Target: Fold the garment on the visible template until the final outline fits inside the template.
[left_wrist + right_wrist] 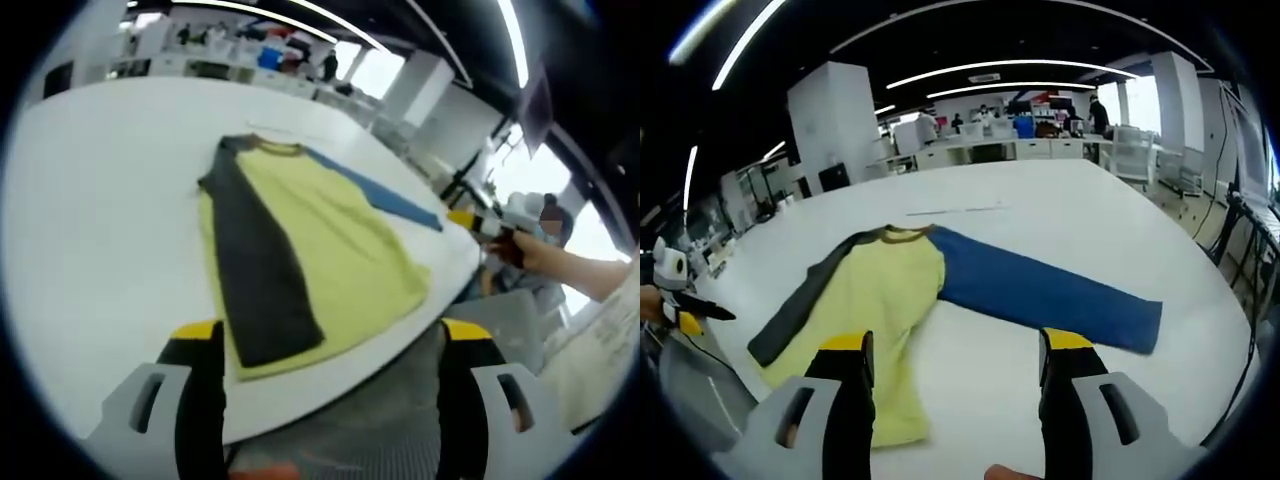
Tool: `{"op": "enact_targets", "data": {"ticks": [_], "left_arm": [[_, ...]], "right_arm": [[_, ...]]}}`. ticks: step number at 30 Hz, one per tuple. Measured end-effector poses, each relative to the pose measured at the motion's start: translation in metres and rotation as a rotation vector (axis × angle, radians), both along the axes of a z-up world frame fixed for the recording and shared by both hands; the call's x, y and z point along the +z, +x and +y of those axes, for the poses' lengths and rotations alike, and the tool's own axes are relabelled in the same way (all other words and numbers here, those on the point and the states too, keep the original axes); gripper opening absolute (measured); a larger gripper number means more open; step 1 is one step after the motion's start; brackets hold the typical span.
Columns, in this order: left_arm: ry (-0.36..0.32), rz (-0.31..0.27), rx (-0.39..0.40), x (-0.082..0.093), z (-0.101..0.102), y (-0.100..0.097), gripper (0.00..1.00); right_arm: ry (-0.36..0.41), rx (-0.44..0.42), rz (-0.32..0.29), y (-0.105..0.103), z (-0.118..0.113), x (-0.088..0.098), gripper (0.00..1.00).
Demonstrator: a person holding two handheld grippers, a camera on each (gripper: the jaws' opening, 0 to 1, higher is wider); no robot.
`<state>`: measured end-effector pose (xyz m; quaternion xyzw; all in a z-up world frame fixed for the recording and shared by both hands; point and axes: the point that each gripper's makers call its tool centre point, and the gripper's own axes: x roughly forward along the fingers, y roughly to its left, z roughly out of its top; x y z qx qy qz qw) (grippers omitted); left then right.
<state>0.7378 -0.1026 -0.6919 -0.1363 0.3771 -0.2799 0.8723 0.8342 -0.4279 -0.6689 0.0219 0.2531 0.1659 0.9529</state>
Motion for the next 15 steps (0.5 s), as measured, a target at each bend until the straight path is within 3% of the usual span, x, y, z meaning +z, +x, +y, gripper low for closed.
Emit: {"op": "enact_targets", "data": {"ticks": [15], "left_arm": [[-0.001,0.004,0.011,-0.003,0.004,-0.003,0.84]], "right_arm": [[0.019,0.055,0.014,-0.015,0.013,-0.008,0.66]]}}
